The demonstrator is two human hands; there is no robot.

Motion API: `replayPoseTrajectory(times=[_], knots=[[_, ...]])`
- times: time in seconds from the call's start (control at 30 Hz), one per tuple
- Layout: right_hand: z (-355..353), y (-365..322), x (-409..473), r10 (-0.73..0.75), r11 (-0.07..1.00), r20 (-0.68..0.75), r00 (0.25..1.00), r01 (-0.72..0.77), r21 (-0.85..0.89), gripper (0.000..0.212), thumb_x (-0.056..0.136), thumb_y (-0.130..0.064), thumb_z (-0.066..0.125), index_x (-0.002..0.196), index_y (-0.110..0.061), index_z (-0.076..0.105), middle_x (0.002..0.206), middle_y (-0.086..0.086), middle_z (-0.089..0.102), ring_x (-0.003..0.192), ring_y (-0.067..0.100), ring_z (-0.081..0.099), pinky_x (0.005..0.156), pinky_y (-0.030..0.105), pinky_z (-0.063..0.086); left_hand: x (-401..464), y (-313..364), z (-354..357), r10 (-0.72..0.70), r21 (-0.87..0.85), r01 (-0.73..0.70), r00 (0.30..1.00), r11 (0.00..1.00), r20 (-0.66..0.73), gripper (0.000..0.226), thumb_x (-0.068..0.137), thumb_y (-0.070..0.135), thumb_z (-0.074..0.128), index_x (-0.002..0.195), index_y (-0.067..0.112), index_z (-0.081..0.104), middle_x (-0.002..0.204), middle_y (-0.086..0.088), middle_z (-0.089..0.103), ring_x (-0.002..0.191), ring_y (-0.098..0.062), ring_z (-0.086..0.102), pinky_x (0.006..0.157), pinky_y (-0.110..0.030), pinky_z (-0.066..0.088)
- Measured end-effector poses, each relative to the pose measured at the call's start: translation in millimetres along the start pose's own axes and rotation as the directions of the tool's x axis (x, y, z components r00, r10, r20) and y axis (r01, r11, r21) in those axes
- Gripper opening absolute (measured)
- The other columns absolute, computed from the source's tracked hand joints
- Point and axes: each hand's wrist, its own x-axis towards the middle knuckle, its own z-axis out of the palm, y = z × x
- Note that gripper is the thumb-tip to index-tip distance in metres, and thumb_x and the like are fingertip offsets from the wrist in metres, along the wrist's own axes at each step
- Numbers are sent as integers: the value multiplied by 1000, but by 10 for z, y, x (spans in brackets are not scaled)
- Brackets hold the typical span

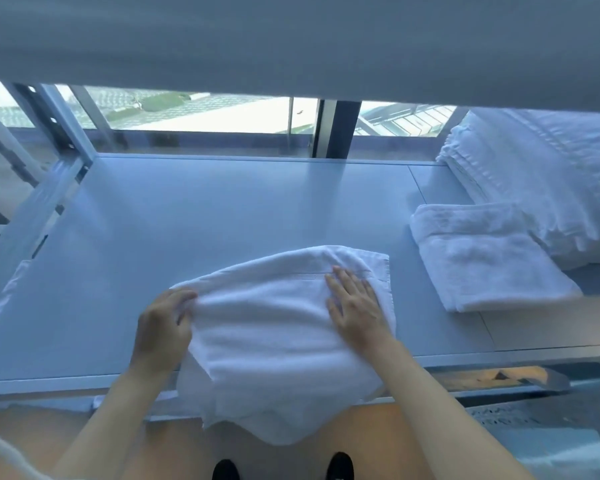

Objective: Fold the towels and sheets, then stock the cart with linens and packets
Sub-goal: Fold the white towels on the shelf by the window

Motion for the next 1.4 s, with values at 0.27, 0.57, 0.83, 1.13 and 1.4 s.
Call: replayPoseTrajectory(times=[0.27,0.57,0.83,1.13,1.4], knots=[[-24,-63,-135,-48,994,-76,996,40,-101,59,96,-32,42,152,-15,45,166,7,31,152,27,29,124,50,19,139,382,125,-59,323,-7,979,946,194,66,77,35,83,138,26,59,148,-11,44,140,-40,37,104,-58,40],[-70,264,-328,98,994,-242,965,-106,-24,55,83,-11,52,137,-6,62,145,22,54,135,41,51,110,52,42,314,542,-6,-55,187,6,966,982,254,17,74,5,68,74,17,55,71,-3,59,71,-37,55,59,-38,46],[-94,187,-347,127,990,-312,941,-138,-11,67,80,-2,55,146,3,49,158,19,40,139,36,46,109,48,40,127,992,-210,682,325,-603,680,729,-268,34,68,-18,44,73,16,47,77,-2,41,73,-28,41,64,-35,30],[-91,172,-315,320,935,-56,946,-325,-142,71,90,-20,47,159,-8,31,168,14,22,157,27,18,125,46,20,-130,658,269,62,340,-170,950,925,306,58,79,-5,57,134,12,64,132,-14,59,120,-40,56,95,-50,49],[-252,455,-701,19,974,-43,999,-9,228,90,82,-5,56,164,-21,21,168,-1,27,157,16,18,125,44,24,-466,167,140,181,153,-265,890,952,418,91,75,-15,39,160,18,33,166,-6,29,155,-26,23,125,-43,23]])
